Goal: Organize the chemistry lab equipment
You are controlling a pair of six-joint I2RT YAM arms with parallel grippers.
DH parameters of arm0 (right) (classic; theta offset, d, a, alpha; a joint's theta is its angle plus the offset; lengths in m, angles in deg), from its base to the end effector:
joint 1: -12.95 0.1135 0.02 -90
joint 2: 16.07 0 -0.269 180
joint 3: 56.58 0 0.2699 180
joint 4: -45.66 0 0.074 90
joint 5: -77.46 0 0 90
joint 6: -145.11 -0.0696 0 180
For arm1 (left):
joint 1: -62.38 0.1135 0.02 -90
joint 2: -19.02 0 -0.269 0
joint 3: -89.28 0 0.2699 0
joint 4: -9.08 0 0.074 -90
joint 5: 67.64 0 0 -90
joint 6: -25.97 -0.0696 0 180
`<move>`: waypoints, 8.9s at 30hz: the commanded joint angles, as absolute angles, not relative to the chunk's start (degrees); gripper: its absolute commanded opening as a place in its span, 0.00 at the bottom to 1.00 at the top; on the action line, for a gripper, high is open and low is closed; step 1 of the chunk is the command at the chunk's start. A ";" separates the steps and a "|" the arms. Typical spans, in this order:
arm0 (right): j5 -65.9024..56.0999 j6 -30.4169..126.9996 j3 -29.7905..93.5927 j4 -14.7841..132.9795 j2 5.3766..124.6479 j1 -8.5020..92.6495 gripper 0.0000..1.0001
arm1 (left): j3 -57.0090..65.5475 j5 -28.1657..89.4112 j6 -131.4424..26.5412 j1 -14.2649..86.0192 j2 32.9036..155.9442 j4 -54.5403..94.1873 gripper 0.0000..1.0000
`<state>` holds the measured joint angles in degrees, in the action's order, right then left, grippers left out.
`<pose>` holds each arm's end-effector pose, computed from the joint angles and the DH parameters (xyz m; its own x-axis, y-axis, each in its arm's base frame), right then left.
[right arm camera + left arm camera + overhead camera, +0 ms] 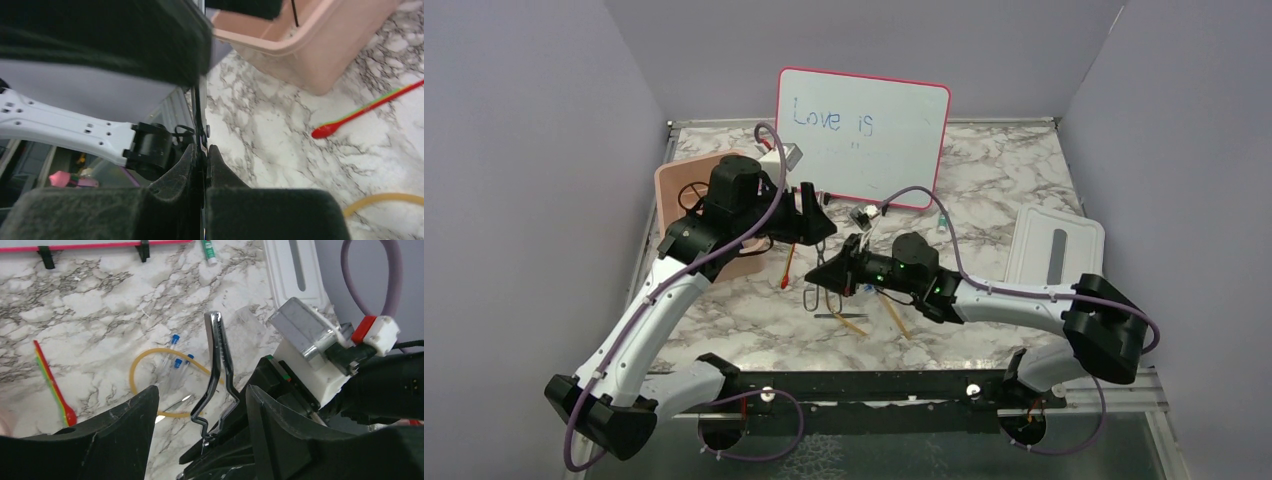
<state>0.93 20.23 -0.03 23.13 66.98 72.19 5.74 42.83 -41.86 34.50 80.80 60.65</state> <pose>0.1755 0.3265 0.2503 -0.5749 0.1214 -0.8092 -0.7628 0.2782 0.5837 0.2222 -0.1451 0.3814 -0.6735 -0.0437 -0.7379 0.4883 0.7232 -0.4884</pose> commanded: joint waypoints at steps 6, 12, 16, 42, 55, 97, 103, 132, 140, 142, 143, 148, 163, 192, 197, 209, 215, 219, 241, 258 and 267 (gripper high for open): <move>7.52 12.33 1.55 11.55 63.35 69.11 0.01 | 9.72 54.53 -38.96 34.34 77.95 53.25 0.60; 6.32 8.32 1.66 9.04 63.36 67.91 0.01 | 11.85 58.19 -38.10 34.35 77.35 50.82 0.37; 4.44 6.28 1.57 8.48 63.35 67.27 0.01 | 12.40 59.36 -38.28 34.34 76.60 49.72 0.25; -13.95 15.56 -5.96 37.33 41.98 67.09 0.65 | -6.56 6.99 -53.63 48.76 88.68 69.70 0.00; -12.96 12.19 -8.76 36.19 42.89 67.09 0.64 | -9.67 24.53 -52.99 61.70 105.79 64.38 0.00; -14.83 10.10 -3.53 45.05 51.04 67.09 0.61 | -0.80 34.49 -49.58 67.57 114.03 54.98 0.26; -15.03 10.00 5.66 53.62 62.26 67.09 0.61 | 0.06 32.89 -50.18 65.15 105.61 55.42 0.31; -12.94 3.94 51.95 77.05 112.78 70.53 0.44 | 3.16 21.48 -49.37 50.84 80.71 59.96 0.54; -16.48 3.87 57.24 82.64 116.80 71.62 0.36 | 0.36 10.69 -50.78 49.52 79.97 62.49 0.57; -21.27 3.36 59.79 87.45 117.67 72.56 0.31 | 0.07 7.52 -50.99 49.03 79.68 63.06 0.60; -22.86 3.18 60.03 88.26 117.66 72.84 0.29 | 0.13 6.10 -51.12 48.83 79.47 63.25 0.62; -24.58 2.80 59.88 89.23 117.30 72.97 0.14 | 0.75 0.56 -51.16 47.86 78.86 63.34 0.72; -23.92 5.37 41.24 74.94 101.97 72.89 0.01 | 6.61 17.57 -51.34 46.82 78.10 57.67 0.99; -25.66 5.88 43.38 80.18 101.69 72.80 0.41 | 8.70 4.44 -43.82 46.82 78.31 57.97 0.96; -26.22 5.53 49.23 87.02 106.13 73.14 0.41 | 6.91 -3.96 -42.41 46.75 77.35 60.60 0.96; -30.27 4.82 59.72 97.85 113.92 73.84 0.34 | 4.70 -11.94 -40.39 45.45 74.69 63.18 0.97; -31.64 4.96 64.53 103.50 118.02 74.03 0.30 | 4.89 -13.11 -40.39 44.94 74.09 63.29 0.97; -32.53 5.00 64.85 104.65 118.37 74.03 0.16 | 5.14 -13.70 -40.60 44.65 73.71 63.25 0.97; -31.14 16.07 17.97 42.94 77.38 73.29 0.01 | 11.98 35.11 -44.92 44.50 74.56 48.21 0.94; -21.30 19.05 7.28 26.35 64.16 71.45 0.01 | 18.53 55.83 -40.87 44.53 78.47 41.48 0.81; -18.64 19.16 6.90 24.95 64.09 70.78 0.00 | 20.10 57.33 -38.67 44.46 79.62 38.89 0.47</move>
<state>-20.77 18.75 6.94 28.68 64.90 71.27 19.75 54.35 -40.00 44.64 79.51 42.07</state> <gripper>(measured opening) 0.007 0.551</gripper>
